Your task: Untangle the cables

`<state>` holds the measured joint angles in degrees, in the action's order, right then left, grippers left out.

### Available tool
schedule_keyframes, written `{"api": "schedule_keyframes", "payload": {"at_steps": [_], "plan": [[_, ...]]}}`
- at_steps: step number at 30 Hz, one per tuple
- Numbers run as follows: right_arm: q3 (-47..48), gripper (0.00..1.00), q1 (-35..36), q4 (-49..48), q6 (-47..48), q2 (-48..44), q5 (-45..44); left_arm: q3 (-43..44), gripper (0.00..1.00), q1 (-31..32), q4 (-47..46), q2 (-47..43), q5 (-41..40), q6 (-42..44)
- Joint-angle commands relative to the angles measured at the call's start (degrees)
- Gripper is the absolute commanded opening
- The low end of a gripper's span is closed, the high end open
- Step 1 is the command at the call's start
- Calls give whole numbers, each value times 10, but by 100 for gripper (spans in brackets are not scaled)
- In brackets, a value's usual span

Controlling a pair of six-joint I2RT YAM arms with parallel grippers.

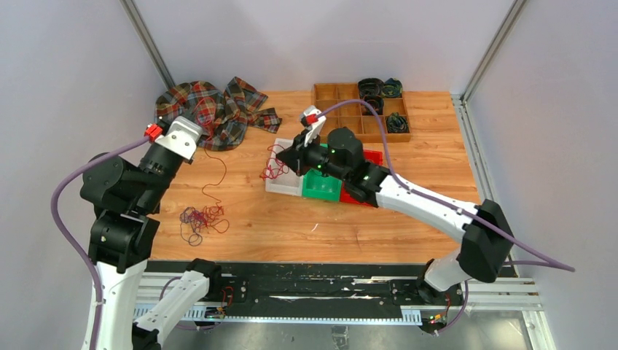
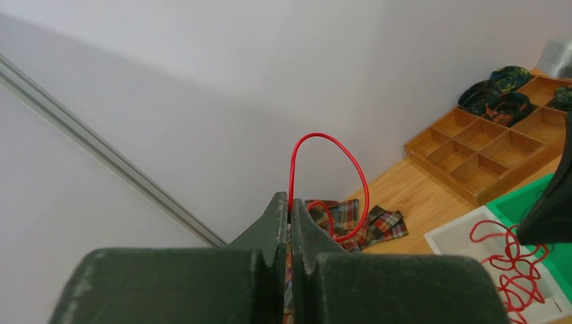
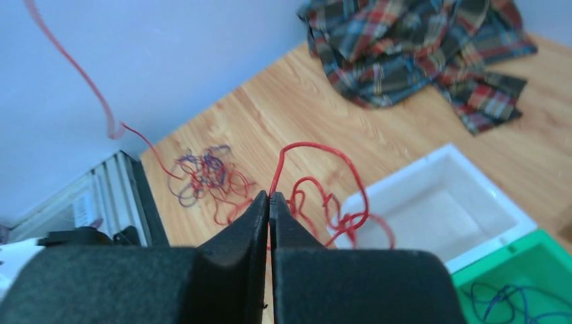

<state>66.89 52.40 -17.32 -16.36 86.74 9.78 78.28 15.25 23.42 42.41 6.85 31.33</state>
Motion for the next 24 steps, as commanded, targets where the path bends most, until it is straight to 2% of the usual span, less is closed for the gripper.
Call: {"api": "schedule_keyframes", "payload": {"at_steps": [1, 15, 19, 24], "plan": [[27, 1, -18, 25, 11, -38, 54, -11, 1, 3, 22, -9, 23, -4], [62, 1, -50, 38, 8, -60, 93, -47, 1, 3, 70, -32, 72, -10], [73, 1, -55, 48, 9, -51, 116, -154, 2, 3, 99, -55, 117, -3], [72, 1, -56, 49, 6, -47, 123, -252, 1, 3, 89, -77, 109, 14]]}}
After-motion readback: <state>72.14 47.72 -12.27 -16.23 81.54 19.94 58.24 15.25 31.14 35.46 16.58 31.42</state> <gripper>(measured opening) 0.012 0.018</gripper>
